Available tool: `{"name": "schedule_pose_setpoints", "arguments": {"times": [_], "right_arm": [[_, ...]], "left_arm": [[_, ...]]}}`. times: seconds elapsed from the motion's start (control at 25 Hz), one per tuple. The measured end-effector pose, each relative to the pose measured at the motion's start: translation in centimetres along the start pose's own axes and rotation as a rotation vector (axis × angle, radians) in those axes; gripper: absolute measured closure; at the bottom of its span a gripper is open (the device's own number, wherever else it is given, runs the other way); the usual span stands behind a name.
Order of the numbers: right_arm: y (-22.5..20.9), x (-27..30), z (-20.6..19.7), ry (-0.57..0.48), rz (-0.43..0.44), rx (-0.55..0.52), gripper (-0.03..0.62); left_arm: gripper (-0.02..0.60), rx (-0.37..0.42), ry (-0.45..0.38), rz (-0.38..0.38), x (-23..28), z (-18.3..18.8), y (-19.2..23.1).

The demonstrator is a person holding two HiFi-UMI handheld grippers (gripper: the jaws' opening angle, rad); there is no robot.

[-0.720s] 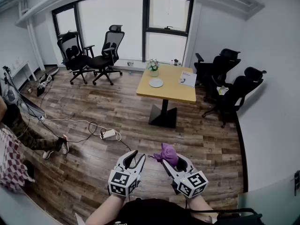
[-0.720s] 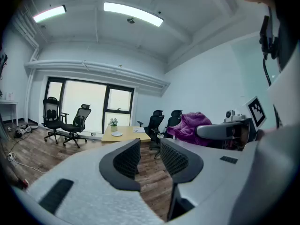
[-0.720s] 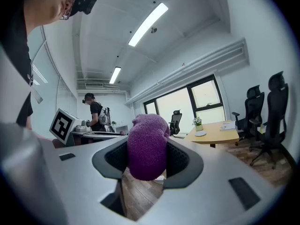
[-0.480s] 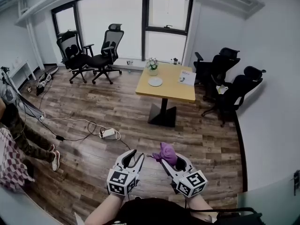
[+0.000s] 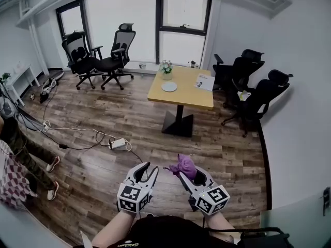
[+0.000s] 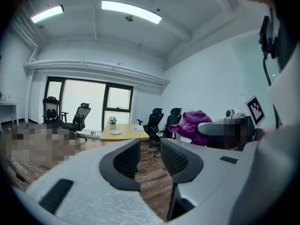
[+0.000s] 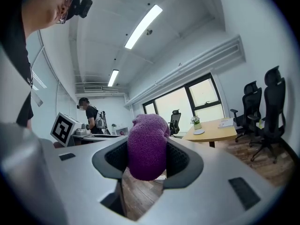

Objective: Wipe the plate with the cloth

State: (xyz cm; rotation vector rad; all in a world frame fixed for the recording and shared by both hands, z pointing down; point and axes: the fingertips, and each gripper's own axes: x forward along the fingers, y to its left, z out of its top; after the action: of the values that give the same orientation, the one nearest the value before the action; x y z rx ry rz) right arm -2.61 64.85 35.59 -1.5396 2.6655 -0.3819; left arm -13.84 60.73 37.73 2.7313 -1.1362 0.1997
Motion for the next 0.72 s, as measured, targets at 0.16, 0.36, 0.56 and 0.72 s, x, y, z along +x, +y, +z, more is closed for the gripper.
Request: {"name": "schedule_pose_setpoints", "arguments": {"times": [0.16,0.36,0.56,0.72], "right_arm": [[-1.3,-1.4,-0.2,0.003,-0.003,0.007,0.407],[-2.9,-3.7,-0.5,-0.001,-0.004,0.014,0.407],[-5.1,-5.1,-0.8,-0.005,-0.007,0.052,0.407],[-6.5,-5.0,-0.7,-0.007,-0.012,0.055,0.405]], "left_arm": [[0.443,-0.004,0.006,0.001,0.8,-0.2,-1.6],[0.443,-0.007,0.009,0.008,1.5,-0.7,-3.9],[0.443,0.0,0.026,0.014,2.8,-1.0,-5.4],[0.443,0.007,0.023,0.013,3.9,-0.7,-5.6]]}}
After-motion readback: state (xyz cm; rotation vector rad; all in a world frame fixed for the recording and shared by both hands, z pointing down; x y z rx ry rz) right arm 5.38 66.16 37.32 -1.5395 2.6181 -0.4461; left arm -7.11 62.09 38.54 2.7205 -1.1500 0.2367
